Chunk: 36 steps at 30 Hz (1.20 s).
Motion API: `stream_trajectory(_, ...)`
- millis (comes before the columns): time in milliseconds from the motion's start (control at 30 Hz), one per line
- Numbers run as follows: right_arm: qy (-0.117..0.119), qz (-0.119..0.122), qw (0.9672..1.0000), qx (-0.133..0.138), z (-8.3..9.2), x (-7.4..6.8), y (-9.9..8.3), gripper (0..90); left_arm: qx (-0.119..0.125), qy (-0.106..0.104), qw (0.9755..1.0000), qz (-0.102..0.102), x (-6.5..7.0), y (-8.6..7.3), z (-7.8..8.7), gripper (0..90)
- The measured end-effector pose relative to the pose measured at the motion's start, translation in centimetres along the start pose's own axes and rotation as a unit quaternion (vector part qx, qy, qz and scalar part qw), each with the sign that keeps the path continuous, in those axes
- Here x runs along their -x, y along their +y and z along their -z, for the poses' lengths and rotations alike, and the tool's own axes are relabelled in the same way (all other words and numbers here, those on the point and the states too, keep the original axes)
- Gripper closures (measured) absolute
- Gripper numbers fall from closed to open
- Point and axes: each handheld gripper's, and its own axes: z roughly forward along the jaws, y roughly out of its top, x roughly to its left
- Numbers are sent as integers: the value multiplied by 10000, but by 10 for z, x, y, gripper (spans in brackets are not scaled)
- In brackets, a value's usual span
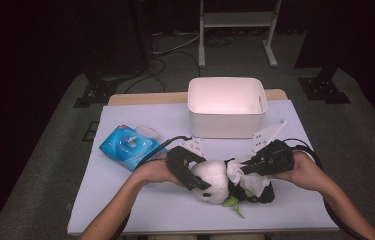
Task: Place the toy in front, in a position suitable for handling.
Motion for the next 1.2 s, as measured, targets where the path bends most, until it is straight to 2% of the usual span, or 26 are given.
stream_trajectory(133, -81, 113, 9998, -114, -2, -2, 10, 838, 16, 31, 10000, 12, 1, 0, -2, 137)
stream_trajectory(333, 29, 307, 9992, -250, -17, -2, 25, 838, -5, 35, 10000, -27, 2, 3, -3, 138)
stream_trajectory(467, 111, 470, 9982, -346, -34, -2, 39, 836, -133, 67, 9998, -91, 3, 4, -3, 137)
stream_trajectory(600, 146, 493, 9980, -373, -37, -1, 45, 835, -44, 29, 10000, -14, 1, 0, -1, 144)
stream_trajectory(767, 75, 444, 9981, -417, -31, 2, 41, 831, 6, 37, 10000, -13, 1, -1, -2, 151)
stream_trajectory(933, -12, 348, 9988, -337, -19, 3, 33, 829, 52, 49, 10000, -35, 2, -2, -2, 151)
stream_trajectory(1200, -83, 67, 9998, -174, 1, 9, 15, 833, 139, 23, 9999, 2, 1, -4, 1, 151)
